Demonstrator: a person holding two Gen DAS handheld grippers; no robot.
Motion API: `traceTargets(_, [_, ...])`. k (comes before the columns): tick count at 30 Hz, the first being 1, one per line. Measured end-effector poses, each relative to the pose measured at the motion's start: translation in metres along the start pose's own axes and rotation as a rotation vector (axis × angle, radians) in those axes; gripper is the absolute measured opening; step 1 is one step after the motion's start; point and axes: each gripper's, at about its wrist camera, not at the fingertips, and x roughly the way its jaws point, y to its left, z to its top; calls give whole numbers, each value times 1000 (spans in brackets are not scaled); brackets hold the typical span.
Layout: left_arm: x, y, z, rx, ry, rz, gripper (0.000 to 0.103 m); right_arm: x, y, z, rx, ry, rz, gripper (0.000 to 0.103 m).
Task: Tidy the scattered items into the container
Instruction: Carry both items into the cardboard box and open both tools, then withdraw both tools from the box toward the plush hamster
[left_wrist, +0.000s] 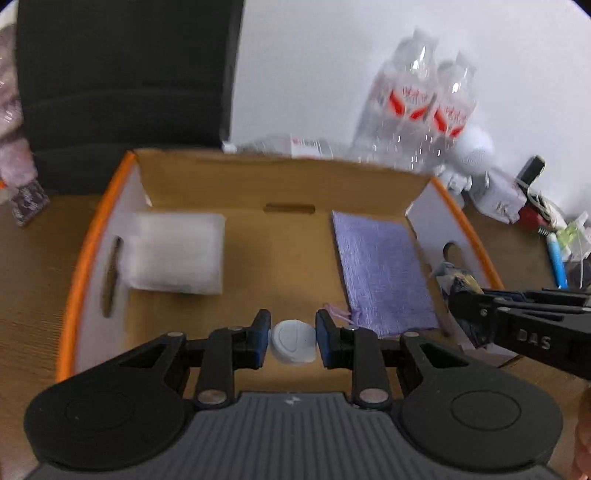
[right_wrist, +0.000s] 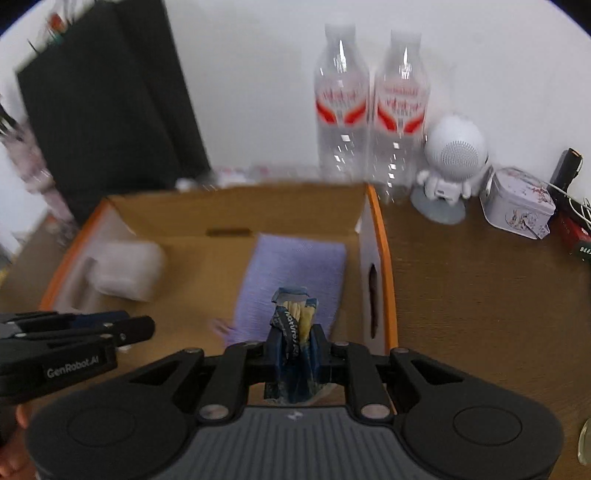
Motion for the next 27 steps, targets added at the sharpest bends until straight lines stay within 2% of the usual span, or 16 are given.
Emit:
traceTargets(2, [5,0,-1,7,18,-12,51,11,-2,-2,-9,22,2,20])
traceTargets(3, [3,0,-3,16,7,-2,65,15,-1,-1,-11,33,4,24])
traceTargets(4, [-2,0,-3,26,-14,15,73,17,-1,-1,-13,48,4,36])
traceTargets(5, [-7,1,-2,33,-32,35,75,17,-1,0,-12,59,-5,47])
traceTargets(8, [-31,8,6,19,-45,61,89,2,-1,4,-1,42,-43,61])
traceTargets(9, [-41,10,9,8,-43,70,98,-5,-2,6,4,41,-40,64])
traceTargets(10, [-49,12,11,1,-42,85,103,-13,-3,8,13,45,-27,68])
traceTargets(14, [-81,14,14,-20,-19,164,103,-42,-8,13,79,81,42,86])
traceTargets(17, [-101,14,9,-25,13,187,103,-60,-8,10,108,108,90,86])
traceTargets(20, [-117,5,0,13,37,207,103,-76,0,5,112,124,104,86])
traceTargets(23, [-134,-6,-10,61,31,227,103,-94,9,-2,110,119,113,86])
traceTargets(27, [-158,-16,-21,74,11,226,103,-120,17,-11,103,88,104,87])
